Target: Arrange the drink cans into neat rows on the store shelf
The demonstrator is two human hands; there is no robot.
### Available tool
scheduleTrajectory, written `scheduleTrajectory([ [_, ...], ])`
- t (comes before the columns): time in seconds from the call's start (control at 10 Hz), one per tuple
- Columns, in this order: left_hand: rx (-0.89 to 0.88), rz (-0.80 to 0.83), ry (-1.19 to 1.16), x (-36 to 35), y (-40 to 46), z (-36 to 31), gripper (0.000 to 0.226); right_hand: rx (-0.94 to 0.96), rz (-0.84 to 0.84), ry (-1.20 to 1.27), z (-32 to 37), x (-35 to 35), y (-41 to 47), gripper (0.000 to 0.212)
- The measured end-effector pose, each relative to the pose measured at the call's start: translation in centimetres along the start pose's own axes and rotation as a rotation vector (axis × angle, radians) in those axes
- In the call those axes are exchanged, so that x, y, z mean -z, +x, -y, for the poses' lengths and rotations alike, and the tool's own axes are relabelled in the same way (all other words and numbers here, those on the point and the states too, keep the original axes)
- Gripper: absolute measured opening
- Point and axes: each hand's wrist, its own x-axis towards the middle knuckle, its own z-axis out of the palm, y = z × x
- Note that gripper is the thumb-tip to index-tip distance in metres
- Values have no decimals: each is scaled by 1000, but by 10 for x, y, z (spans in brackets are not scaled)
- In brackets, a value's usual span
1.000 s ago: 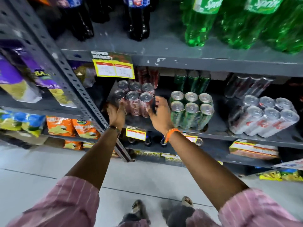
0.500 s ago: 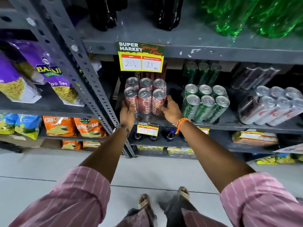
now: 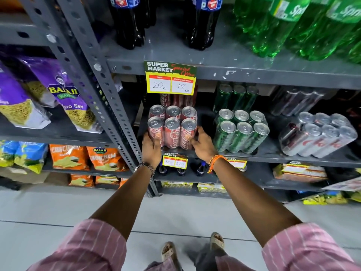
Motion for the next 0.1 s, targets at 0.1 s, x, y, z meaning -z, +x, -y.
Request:
scheduleTrajectory([
  [0.1,-23,-23,92,1,-12,-7,57,2,12,-4,4,1,-7,37],
])
